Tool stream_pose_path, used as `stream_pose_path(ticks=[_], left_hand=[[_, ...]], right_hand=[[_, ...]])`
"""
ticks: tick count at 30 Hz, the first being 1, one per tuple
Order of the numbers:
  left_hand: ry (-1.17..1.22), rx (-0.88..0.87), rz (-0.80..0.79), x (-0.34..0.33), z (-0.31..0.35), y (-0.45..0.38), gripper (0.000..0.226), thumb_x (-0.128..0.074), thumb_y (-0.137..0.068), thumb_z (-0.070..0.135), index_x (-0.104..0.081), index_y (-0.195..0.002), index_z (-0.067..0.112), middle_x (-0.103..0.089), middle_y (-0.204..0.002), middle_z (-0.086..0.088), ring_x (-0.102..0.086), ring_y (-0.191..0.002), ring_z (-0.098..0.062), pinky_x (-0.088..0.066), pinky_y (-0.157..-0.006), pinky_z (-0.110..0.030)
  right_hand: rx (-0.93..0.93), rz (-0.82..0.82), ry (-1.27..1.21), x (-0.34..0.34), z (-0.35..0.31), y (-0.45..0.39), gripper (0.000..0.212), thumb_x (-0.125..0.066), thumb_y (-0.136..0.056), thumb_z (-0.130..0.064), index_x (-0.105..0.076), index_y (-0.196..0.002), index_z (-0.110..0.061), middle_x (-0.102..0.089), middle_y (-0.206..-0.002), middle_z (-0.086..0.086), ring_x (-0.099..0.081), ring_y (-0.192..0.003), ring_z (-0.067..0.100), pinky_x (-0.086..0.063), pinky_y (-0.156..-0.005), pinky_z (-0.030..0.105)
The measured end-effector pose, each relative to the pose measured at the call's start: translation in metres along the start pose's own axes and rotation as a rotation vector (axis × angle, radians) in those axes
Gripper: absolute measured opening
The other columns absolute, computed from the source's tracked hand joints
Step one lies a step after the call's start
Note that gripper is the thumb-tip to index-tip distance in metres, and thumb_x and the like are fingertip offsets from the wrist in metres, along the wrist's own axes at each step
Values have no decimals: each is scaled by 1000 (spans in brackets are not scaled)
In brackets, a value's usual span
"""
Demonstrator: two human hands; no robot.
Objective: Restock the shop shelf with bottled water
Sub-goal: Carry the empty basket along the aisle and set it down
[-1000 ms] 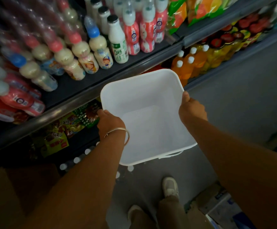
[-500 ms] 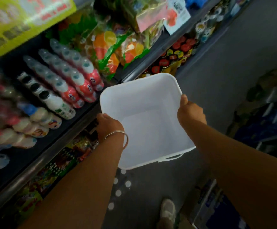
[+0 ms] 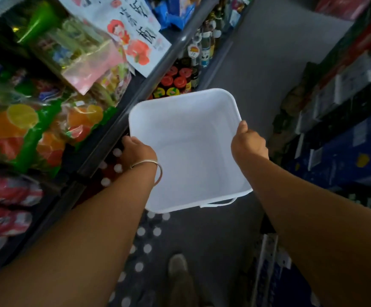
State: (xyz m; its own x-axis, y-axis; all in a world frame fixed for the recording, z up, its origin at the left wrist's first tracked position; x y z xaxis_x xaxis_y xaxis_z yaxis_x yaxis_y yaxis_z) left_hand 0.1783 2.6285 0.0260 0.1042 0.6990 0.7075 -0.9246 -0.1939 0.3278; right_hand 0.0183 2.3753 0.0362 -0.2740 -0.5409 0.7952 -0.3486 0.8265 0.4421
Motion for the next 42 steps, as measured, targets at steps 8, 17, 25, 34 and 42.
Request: stream_pose_path(ticks=[8,17,25,34,42], left_hand=[[-40,-141,-131,-98,79,-50,39,-22,-102,25,-43,-129,6,-49,-133,-22,-47,-120,-37,-38,-94,-39],[-172,-225,-193,-225,102,-127,40,-22,-102,25,-43,-132,9,-48,-134,-21,-45,-123,-37,-36,-96,-39],[-232,-289,-236,-332,99,-193,39,-23,-102,19,-46,-128,2,-45,-137,-20,-40,-127,-33,-30,-100,-34],[-300,-355,-269,-399,99,-238,38,-23,-102,16,-45,-127,-2,-45,-136,-22,-40,-126,-36,-29,-101,-38],[-362,-344,-259,-423,87,-256,37,-25,-101,15,-44,-129,1,-43,-137,-21,-38,-128,-36,-30,-102,-39]], right_hand=[[-191,88,-212,-1,12,-86,52,-14,-101,-41,-46,-134,-16,-54,-127,11,-52,-109,29,-40,-91,39],[-258,39,-172,-68,26,-195,45,-14,-103,-32,-36,-140,-17,-50,-132,11,-48,-119,29,-39,-97,41],[-366,41,-342,-142,49,-283,57,-11,-103,-40,-47,-132,-7,-51,-131,15,-49,-120,33,-37,-100,43],[-392,55,-381,-194,56,-336,51,-11,-104,-30,-44,-134,-4,-48,-134,16,-45,-123,31,-34,-102,37],[-443,53,-429,-222,69,-352,55,-12,-104,-33,-47,-130,0,-49,-133,17,-46,-123,31,-33,-103,36]])
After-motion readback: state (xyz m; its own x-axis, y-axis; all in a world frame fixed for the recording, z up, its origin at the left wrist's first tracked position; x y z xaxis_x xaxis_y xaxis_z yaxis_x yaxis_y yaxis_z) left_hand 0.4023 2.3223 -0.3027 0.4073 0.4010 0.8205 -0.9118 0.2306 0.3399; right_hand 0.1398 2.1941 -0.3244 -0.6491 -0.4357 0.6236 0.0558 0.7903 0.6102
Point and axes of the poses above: each hand's wrist, its own y-axis away from the middle knuckle, its own x-axis out of the back of the hand, z = x × y, the point moved 9 cm from there along -y, towards the middle knuckle
